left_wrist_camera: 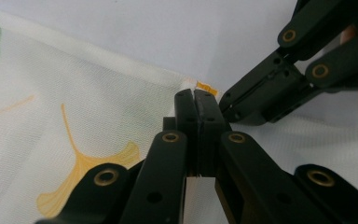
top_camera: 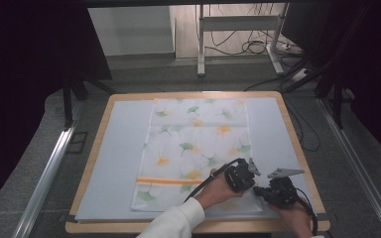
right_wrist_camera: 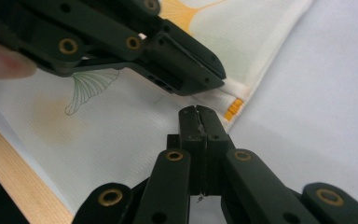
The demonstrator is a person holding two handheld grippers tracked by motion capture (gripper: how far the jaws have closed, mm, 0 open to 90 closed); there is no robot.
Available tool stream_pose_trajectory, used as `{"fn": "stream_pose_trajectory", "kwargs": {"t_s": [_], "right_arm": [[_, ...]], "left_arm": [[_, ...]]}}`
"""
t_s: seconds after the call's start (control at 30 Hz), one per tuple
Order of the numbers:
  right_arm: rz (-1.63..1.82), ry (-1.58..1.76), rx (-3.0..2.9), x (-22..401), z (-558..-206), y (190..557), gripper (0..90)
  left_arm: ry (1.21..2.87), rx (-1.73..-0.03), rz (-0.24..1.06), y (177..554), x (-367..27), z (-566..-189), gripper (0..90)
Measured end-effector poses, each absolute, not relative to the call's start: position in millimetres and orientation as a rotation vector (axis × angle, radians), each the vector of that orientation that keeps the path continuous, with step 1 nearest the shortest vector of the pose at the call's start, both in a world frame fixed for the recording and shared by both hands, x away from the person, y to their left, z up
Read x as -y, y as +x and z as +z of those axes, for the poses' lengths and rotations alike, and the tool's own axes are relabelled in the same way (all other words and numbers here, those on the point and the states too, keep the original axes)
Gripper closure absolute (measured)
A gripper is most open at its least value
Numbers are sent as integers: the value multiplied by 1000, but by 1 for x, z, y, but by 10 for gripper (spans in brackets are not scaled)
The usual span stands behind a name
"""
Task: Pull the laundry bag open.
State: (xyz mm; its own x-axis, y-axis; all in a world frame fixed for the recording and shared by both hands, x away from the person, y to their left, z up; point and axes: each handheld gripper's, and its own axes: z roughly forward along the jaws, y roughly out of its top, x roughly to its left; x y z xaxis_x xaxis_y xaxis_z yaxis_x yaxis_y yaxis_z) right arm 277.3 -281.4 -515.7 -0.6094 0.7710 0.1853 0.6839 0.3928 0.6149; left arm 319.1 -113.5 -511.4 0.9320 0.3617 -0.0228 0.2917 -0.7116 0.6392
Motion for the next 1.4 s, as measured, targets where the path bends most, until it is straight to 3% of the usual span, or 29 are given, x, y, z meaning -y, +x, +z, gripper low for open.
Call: {"fn": "stream_pose_trajectory", "kwargs": {"t_s": [1.4], "right_arm": [[1019, 1353, -2517, 283, -516, 279, 897]], "left_arm": [[2397, -514, 155, 309, 79, -511, 900]]}}
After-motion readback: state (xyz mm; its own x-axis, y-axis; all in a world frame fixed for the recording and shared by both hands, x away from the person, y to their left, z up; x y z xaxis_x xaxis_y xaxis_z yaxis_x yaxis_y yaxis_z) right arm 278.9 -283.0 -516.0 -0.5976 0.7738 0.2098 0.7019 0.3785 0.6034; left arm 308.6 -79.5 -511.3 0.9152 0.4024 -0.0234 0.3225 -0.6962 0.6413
